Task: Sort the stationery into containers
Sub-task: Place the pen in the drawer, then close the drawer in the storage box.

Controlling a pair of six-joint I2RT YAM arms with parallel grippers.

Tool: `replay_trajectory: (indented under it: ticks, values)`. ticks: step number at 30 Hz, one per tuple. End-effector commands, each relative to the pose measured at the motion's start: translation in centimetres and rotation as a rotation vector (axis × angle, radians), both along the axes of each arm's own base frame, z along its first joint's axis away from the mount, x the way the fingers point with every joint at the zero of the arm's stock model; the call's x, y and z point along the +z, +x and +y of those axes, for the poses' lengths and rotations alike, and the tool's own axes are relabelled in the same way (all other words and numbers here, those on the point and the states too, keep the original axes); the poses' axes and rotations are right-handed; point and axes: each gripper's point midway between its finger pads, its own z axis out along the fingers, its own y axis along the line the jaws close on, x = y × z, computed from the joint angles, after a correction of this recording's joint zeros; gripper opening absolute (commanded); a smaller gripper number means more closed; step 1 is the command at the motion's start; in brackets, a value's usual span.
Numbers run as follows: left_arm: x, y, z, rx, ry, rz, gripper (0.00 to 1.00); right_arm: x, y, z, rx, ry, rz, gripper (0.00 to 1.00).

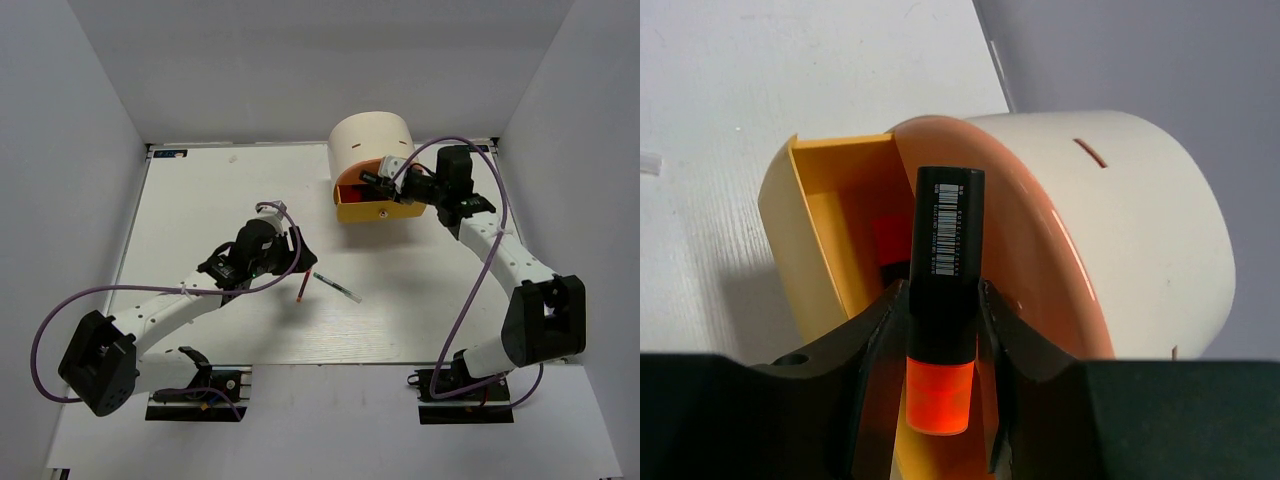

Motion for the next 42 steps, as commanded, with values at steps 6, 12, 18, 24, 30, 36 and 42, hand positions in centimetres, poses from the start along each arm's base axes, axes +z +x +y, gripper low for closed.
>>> replay_trajectory:
  ticks: [6, 12, 18, 24, 30, 36, 42]
  values:
    - [1.1, 0.1, 0.0, 0.008, -0.02, -0.034, 0.77, 0.9, 1.5, -0.4, 0.017, -0.003, -0.059, 0.38]
    - [0.8, 0.1, 0.0, 0.008, -0.014, -0.027, 0.77, 1.1, 1.0, -0.8, 0.004, 0.02, -0.057, 0.52]
    - [0.8, 0.1, 0.0, 0.008, -0.014, -0.027, 0.77, 2.7, -0.2, -1.0, -0.002, 0.065, -0.054, 0.52]
    - [0.8, 0.1, 0.0, 0.008, -0.014, -0.027, 0.77, 4.2, -2.7, -0.9, 0.029, 0.139, 0.029, 0.06]
    - [1.1, 0.3, -0.3, -0.005, -0.018, -0.037, 0.77, -1.4, -6.8, 0.2, 0.199, 0.045, 0.291, 0.0]
    - [0.7, 0.3, -0.4, -0.005, -0.013, -0.03, 0.77, -4.1, -5.4, -0.5, 0.146, -0.014, 0.332, 0.0]
    - [0.7, 0.3, -0.4, -0.005, -0.013, -0.03, 0.77, -5.9, -3.2, -0.9, 0.051, -0.042, 0.337, 0.0]
